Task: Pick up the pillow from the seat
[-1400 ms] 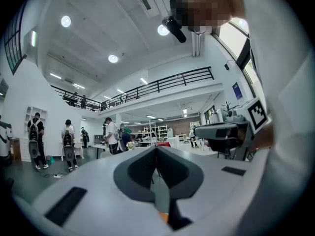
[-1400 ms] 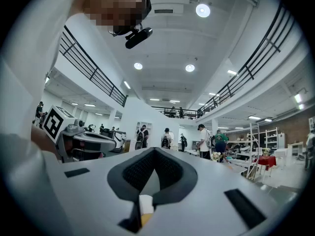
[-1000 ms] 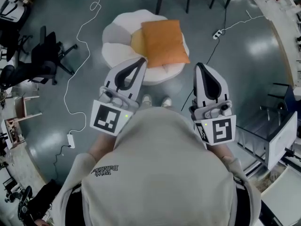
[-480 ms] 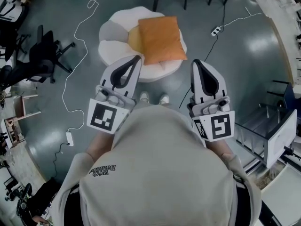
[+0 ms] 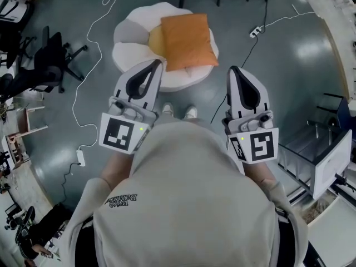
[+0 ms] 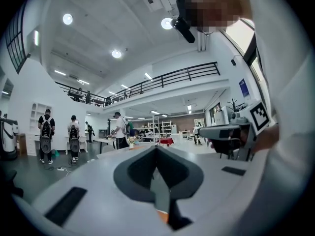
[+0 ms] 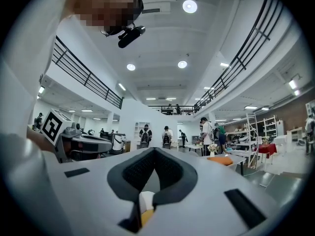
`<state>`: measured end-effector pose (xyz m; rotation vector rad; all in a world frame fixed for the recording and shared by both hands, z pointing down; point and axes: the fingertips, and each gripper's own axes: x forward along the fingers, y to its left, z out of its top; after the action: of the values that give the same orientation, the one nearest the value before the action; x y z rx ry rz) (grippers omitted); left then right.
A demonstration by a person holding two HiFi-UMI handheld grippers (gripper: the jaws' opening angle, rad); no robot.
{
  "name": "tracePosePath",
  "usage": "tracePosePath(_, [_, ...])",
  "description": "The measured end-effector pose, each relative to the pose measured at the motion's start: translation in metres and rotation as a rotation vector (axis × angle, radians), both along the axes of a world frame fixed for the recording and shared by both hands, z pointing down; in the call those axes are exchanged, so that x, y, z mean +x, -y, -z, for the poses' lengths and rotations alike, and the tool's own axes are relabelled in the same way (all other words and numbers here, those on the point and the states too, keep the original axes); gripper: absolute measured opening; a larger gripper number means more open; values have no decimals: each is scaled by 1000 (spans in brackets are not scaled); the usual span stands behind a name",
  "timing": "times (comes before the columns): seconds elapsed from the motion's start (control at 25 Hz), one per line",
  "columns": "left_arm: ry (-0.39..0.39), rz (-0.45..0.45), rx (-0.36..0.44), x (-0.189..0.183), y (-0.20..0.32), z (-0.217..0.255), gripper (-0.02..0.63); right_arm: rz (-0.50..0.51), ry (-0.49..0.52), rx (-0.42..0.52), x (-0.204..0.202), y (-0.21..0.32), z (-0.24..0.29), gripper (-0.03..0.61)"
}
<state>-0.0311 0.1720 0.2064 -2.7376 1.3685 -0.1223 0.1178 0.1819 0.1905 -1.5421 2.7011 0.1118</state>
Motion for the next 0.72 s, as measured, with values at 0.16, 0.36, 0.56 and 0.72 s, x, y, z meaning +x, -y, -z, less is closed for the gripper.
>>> tracePosePath(0.16, [5,27,-4,10,-4,-2,11,-7,6,3,17,-4,-6,8])
tracePosePath(0.36, [-7,33,7,13,-9,6,11,-13,23,9,22,-8,-4,8])
tracePosePath(0.56, [-1,41,7,11,-12,1,11,-9,31,3,19,-13,-7,9])
tracePosePath(0.72, [-14,41,-2,9,-8,-5,11,-4,17,-6,15,-9,-10,9])
